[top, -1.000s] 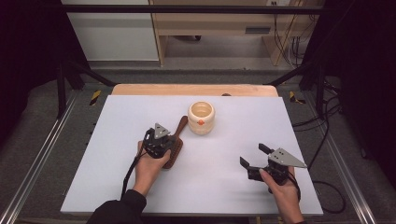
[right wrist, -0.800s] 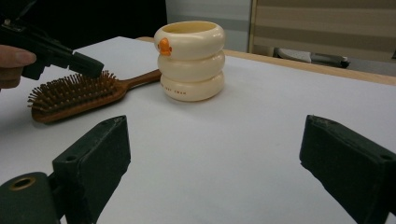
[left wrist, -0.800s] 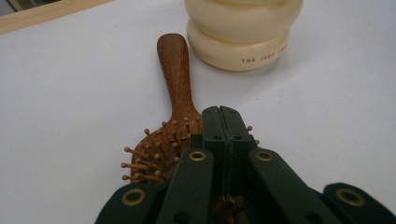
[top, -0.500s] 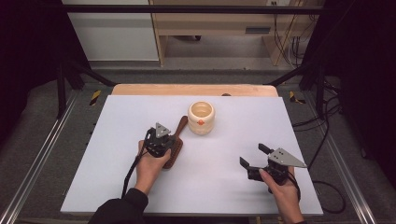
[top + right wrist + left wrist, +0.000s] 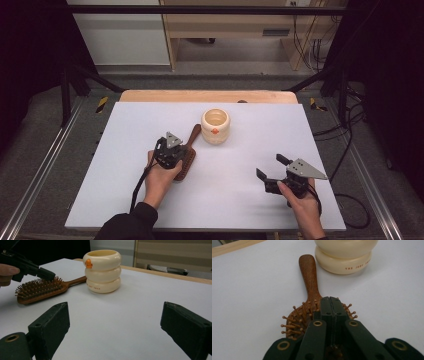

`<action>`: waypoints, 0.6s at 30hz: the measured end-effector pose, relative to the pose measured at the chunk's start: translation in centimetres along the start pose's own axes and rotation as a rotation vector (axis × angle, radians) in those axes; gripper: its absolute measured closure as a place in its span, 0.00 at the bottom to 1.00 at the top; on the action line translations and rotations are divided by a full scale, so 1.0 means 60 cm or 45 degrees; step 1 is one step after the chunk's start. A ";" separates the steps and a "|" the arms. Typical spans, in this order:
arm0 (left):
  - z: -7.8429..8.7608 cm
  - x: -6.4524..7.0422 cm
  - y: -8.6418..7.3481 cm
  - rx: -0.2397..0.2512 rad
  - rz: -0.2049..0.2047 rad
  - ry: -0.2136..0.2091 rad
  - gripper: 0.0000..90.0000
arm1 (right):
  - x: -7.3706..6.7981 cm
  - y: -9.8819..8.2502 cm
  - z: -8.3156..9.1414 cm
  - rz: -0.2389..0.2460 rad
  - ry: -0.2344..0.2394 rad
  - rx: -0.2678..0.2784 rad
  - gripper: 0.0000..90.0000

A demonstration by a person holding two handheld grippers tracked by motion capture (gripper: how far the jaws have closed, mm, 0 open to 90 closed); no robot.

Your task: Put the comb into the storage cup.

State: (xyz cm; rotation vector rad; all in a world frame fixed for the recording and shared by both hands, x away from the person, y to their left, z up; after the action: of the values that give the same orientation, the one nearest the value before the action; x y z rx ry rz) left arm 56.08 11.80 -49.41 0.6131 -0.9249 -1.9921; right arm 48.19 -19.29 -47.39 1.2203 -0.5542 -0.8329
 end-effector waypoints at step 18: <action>0.010 -0.003 -0.016 -0.003 -0.030 0.009 1.00 | -0.001 -0.002 -0.001 -0.005 0.004 -0.010 0.10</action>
State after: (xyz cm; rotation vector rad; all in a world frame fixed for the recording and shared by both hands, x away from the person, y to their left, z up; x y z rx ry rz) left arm 55.31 12.55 -49.79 0.6326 -0.9148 -2.0105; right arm 48.20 -19.22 -47.55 1.2159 -0.5453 -0.8358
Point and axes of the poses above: each handheld gripper's, and its own axes: z roughly backward along the jaws, y roughly out of its top, x roughly to its right, the point moved 7 cm from there along -z, roughly forward along the jaws, and after that the axes turned 2 degrees about y, right-handed, at the moved point
